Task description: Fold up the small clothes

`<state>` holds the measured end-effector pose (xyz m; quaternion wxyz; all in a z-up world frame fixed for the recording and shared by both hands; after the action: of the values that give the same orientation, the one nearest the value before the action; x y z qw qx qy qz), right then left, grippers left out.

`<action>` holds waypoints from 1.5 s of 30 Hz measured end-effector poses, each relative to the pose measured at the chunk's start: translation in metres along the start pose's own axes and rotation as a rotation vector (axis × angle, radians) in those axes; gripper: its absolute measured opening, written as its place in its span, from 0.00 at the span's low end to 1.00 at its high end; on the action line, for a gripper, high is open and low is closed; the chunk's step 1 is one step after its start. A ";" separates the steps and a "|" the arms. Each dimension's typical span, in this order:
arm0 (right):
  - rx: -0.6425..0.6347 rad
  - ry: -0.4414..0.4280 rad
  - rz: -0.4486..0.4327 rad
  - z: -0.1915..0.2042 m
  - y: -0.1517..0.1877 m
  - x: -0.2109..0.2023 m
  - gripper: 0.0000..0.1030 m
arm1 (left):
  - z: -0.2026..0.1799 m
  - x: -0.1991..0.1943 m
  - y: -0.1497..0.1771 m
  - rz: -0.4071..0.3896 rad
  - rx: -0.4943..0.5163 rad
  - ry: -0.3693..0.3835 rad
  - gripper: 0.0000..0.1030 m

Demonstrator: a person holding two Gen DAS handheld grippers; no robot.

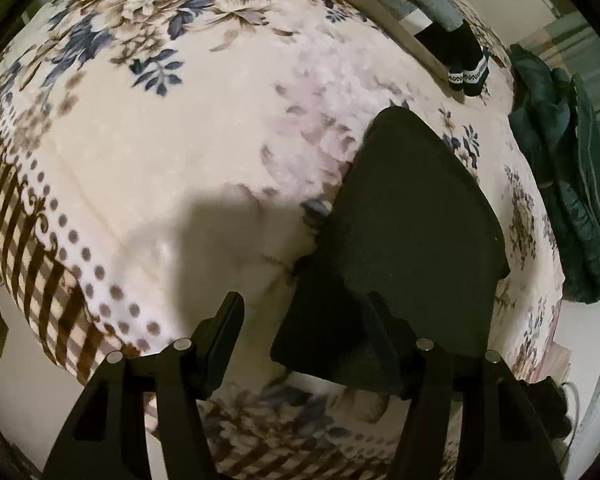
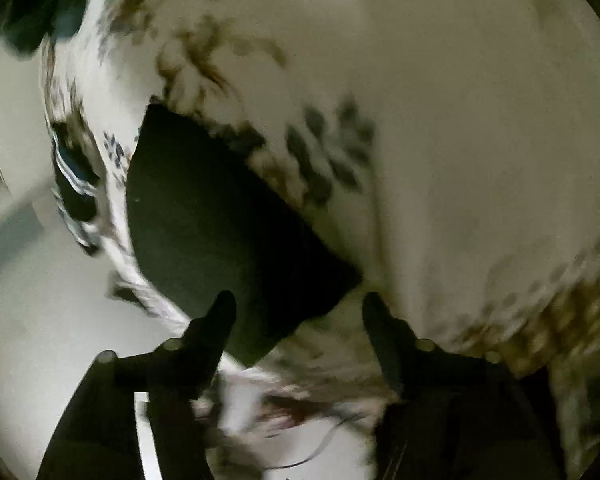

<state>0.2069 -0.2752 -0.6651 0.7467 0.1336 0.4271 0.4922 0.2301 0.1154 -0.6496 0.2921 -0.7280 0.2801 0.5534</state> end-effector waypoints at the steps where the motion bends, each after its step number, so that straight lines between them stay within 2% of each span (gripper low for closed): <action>1: 0.035 -0.031 0.019 -0.006 0.002 0.013 0.67 | 0.001 0.000 0.001 0.001 -0.001 0.000 0.57; 3: 0.050 -0.064 0.033 -0.011 -0.001 0.036 0.67 | 0.002 0.002 0.003 0.008 -0.005 -0.003 0.57; 4: 0.046 -0.090 0.009 -0.010 -0.004 0.042 0.66 | 0.001 0.003 0.004 0.010 -0.008 0.001 0.57; 5: 0.009 -0.107 -0.034 -0.005 -0.008 0.044 0.44 | 0.001 0.003 0.005 0.012 -0.010 0.000 0.57; 6: -0.076 -0.074 -0.075 0.005 -0.011 0.044 0.21 | 0.001 0.003 0.006 0.009 -0.010 0.002 0.57; 9: -0.394 -0.014 -0.134 0.056 0.001 0.033 0.17 | 0.000 0.000 0.007 -0.003 -0.007 0.007 0.57; 11: -0.599 0.083 -0.171 0.076 0.008 0.025 0.16 | 0.001 -0.001 0.007 -0.006 -0.008 0.017 0.57; 13: -0.651 0.211 -0.149 0.061 0.001 0.029 0.16 | 0.004 0.000 0.008 -0.004 -0.013 0.020 0.57; 14: -0.574 0.238 -0.091 0.038 -0.006 0.038 0.17 | 0.005 0.000 0.007 -0.002 -0.017 0.026 0.57; 16: -0.414 0.208 -0.061 0.011 -0.014 0.039 0.33 | 0.007 0.001 0.007 0.002 -0.028 0.035 0.57; 19: -0.328 0.098 -0.074 0.015 -0.009 0.027 0.54 | 0.006 0.000 0.001 -0.007 -0.031 0.067 0.57; 20: -0.309 0.065 -0.080 0.017 -0.006 0.023 0.66 | 0.005 0.001 -0.003 -0.010 -0.026 0.087 0.57; 21: -0.293 0.024 -0.075 0.019 -0.003 0.023 0.70 | 0.002 0.002 -0.006 -0.009 -0.023 0.110 0.60; 22: -0.279 -0.010 -0.059 0.019 0.001 0.024 0.70 | -0.002 0.006 -0.009 -0.003 -0.022 0.146 0.68; 24: -0.265 -0.067 0.007 0.012 0.012 0.032 0.70 | -0.010 0.015 -0.017 0.016 -0.018 0.212 0.74; 26: -0.273 -0.088 0.066 0.011 0.021 0.054 0.70 | -0.019 0.030 -0.025 0.046 -0.014 0.272 0.74; 29: -0.293 -0.118 0.093 0.015 0.015 0.085 0.70 | -0.033 0.051 -0.036 0.079 0.006 0.330 0.74; 32: -0.299 -0.151 0.061 0.021 0.007 0.105 0.72 | -0.053 0.076 -0.041 0.129 0.064 0.374 0.74; 36: -0.317 -0.226 0.021 0.041 0.005 0.127 0.75 | -0.081 0.091 -0.044 0.152 0.160 0.416 0.75; 38: -0.342 -0.226 0.010 0.049 0.005 0.135 0.77 | -0.090 0.095 -0.047 0.157 0.186 0.431 0.78; 45: -0.350 -0.287 -0.078 0.068 0.008 0.145 0.78 | -0.113 0.099 -0.063 0.153 0.190 0.544 0.80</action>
<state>0.2759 -0.1336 -0.6926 0.8299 0.0541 0.2294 0.5056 0.3721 0.0664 -0.7134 0.2306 -0.7958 0.4524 0.3299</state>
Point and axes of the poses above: each gripper's, at about its wrist camera, not at the fingertips, and x roughly the way its jaws point, z to its left, y to its underside, the point moved 9 cm from there along x, roughly the way its jaws point, and after that the axes turned 8 degrees about -y, right-handed, at the moved point
